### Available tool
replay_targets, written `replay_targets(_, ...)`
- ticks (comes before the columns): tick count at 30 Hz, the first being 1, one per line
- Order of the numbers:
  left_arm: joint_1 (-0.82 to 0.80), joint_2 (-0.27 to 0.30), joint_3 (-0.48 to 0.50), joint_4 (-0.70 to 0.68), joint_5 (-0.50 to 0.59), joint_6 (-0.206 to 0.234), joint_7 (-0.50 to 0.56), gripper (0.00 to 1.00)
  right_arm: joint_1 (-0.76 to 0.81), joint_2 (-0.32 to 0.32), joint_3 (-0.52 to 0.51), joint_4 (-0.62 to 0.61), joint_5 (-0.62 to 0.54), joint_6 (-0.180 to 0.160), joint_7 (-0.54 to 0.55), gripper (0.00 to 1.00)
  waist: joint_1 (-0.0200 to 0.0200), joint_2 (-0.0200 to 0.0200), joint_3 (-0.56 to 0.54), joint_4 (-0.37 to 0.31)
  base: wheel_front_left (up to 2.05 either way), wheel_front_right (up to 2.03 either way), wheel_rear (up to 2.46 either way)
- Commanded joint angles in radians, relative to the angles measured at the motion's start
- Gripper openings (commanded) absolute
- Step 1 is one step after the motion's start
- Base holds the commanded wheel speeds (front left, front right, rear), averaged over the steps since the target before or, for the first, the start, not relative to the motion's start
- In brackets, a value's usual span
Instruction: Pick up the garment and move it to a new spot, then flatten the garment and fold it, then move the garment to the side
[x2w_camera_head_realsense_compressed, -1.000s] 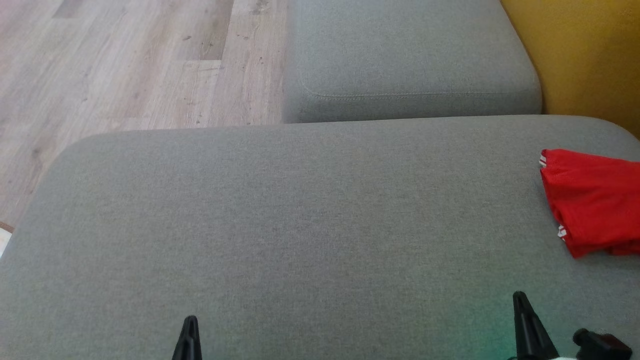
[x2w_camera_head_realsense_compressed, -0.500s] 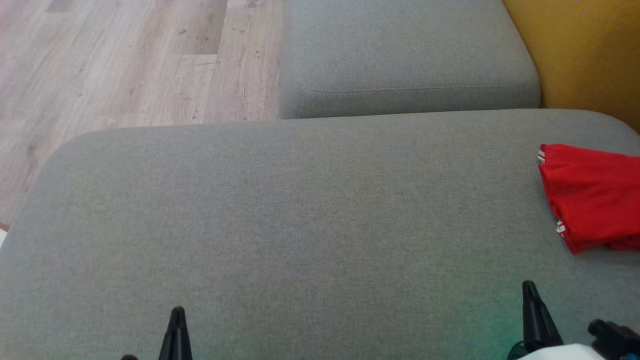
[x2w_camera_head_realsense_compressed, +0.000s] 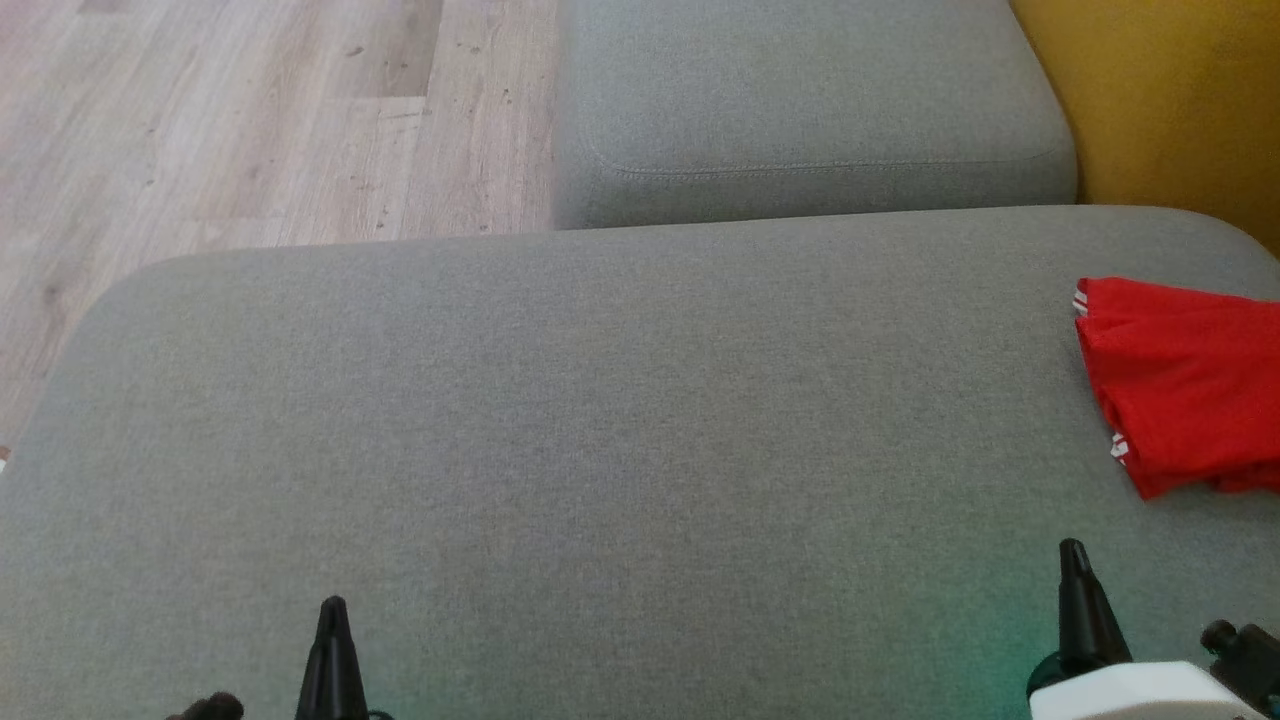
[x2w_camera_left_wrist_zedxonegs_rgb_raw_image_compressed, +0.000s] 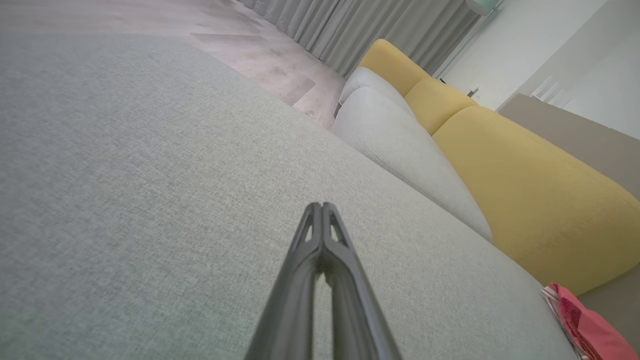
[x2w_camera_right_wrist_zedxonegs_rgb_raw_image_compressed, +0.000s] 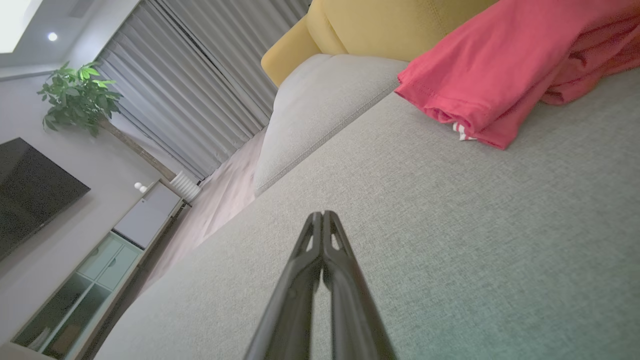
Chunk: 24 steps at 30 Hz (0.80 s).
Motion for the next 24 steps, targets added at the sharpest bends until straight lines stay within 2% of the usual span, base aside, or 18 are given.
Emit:
replay_targets(1, -0.055, 0.012, 0.027, -0.028, -0.035, -0.008, 0.007, 0.0, -0.054, -0.013, 0.0, -0.03, 0.037, 0.0, 0.005, 0.0, 0.0, 0.0, 0.002, -0.001, 0.0, 0.0, 0.0)
replay_targets(24, -0.123, 0.015, 0.078, -0.005, -0.296, -0.037, 0.068, 0.0, -0.114, -0.016, -0.023, -0.025, 0.295, 0.0, 0.067, 0.0, -0.0001, 0.0, 0.025, -0.014, 0.0, 0.0, 0.0)
